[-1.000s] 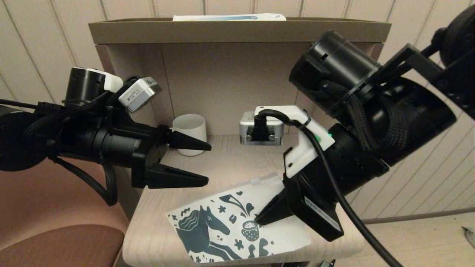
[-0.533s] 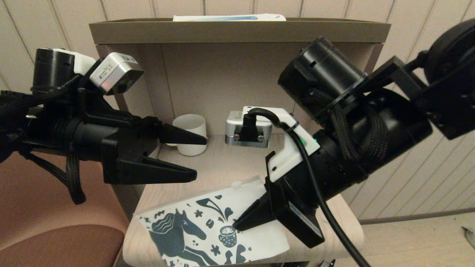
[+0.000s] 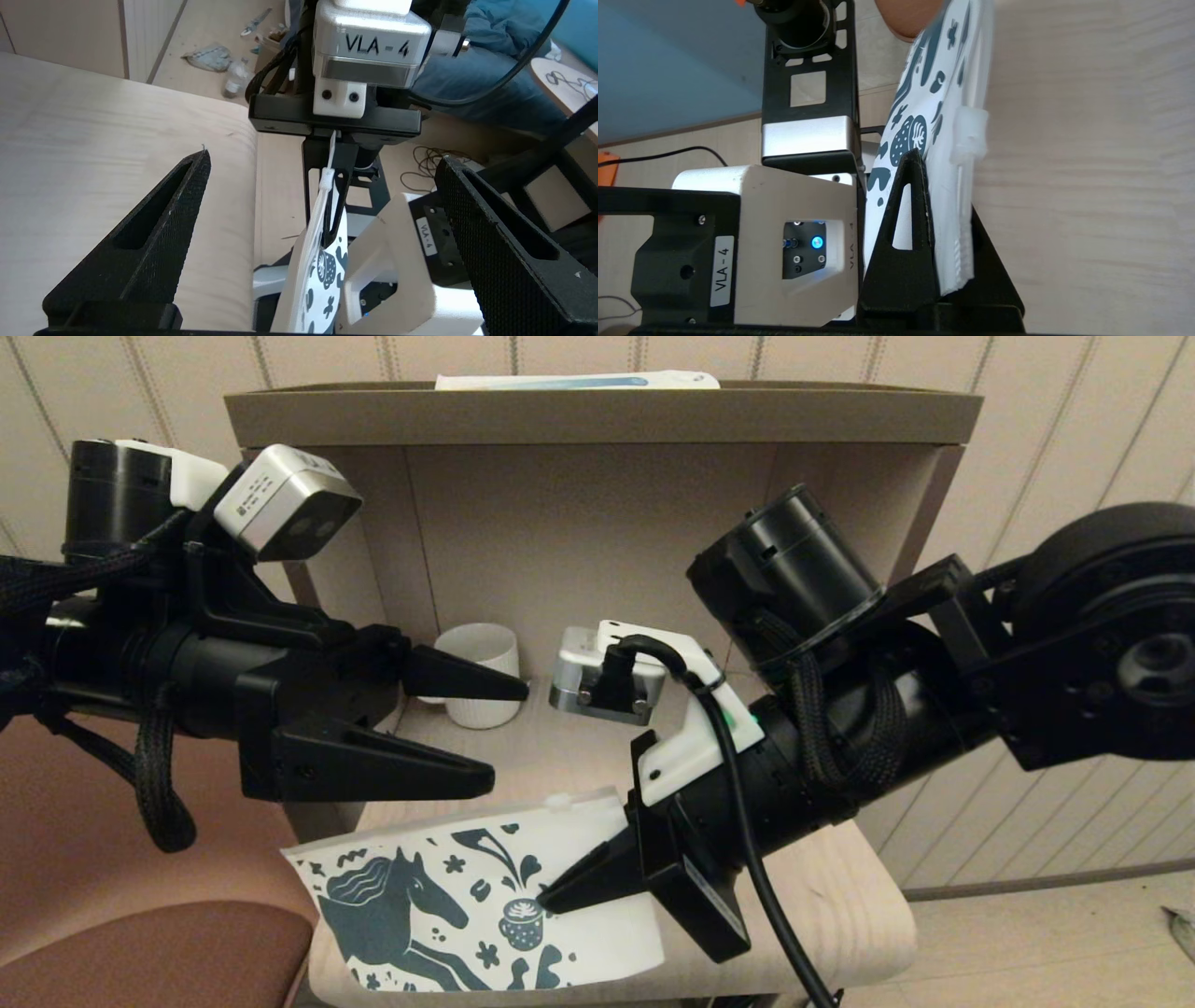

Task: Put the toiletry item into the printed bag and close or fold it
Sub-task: Close the strorage bag and place it on the desk

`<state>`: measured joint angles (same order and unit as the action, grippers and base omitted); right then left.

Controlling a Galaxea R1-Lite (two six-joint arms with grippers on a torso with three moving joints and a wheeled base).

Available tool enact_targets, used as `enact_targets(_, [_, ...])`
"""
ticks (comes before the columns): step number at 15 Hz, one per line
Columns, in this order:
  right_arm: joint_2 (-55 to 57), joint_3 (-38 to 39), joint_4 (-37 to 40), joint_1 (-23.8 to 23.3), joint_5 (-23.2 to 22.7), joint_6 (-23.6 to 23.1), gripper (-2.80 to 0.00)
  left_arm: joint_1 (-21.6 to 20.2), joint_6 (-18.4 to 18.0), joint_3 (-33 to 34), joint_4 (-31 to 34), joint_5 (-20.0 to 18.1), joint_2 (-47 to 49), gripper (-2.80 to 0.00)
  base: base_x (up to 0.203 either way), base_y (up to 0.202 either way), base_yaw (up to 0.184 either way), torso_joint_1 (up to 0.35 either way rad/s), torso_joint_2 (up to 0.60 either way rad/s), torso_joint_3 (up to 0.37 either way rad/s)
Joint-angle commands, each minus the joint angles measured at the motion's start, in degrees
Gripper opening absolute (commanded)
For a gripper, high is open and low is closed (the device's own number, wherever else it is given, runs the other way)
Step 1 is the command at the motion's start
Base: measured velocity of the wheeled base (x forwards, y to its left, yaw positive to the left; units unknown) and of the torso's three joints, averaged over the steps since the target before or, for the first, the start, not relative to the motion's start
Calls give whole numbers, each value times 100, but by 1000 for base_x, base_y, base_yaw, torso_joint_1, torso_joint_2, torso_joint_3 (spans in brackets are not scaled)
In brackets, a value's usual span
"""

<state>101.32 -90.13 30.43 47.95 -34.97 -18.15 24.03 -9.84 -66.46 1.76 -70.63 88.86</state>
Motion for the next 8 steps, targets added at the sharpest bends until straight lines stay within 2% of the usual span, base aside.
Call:
enact_targets(1, [-7, -55, 25, -25, -6, -4, -280, -12, -16, -25, -53, -16, 105, 0, 0, 0, 0, 0, 0, 0])
enact_targets(5, [-68, -217, 166, -49, 39, 13, -280, -20, -88, 28, -132, 16, 140, 0, 0, 0, 0, 0, 0, 0])
enact_targets(8, [-41, -896, 1136, -37, 204, -1, -280, -12, -97, 21, -182, 27, 272, 0, 0, 0, 0, 0, 0, 0])
